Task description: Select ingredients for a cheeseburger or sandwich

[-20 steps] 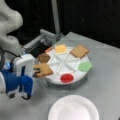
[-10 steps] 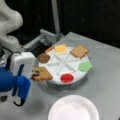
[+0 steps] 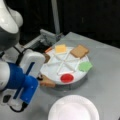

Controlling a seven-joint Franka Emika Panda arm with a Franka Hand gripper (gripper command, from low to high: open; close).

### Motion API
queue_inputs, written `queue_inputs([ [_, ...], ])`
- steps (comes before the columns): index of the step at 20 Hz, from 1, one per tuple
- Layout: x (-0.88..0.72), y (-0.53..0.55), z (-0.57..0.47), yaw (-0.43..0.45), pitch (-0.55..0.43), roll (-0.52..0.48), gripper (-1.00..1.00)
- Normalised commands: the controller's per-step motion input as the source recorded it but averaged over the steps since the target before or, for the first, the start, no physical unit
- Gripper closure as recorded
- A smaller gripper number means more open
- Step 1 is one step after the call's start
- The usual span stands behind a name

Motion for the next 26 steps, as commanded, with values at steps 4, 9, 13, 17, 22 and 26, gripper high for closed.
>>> queue_inputs([
  [4, 0.61, -0.07, -0.34, 0.376, -0.016, -0.155, 1.00],
  [9, 0.63, -0.23, -0.27, 0.388, -0.022, -0.031, 1.00],
  [13, 0.64, -0.29, -0.19, 0.341, -0.014, 0.044, 1.00],
  [17, 0.59, -0.25, -0.21, 0.287, -0.019, 0.109, 1.00],
  [22, 0.51, -0.18, -0.19, 0.227, -0.021, 0.181, 1.00],
  [26, 0.41, -0.17, -0.12, 0.173, -0.023, 0.200, 1.00],
])
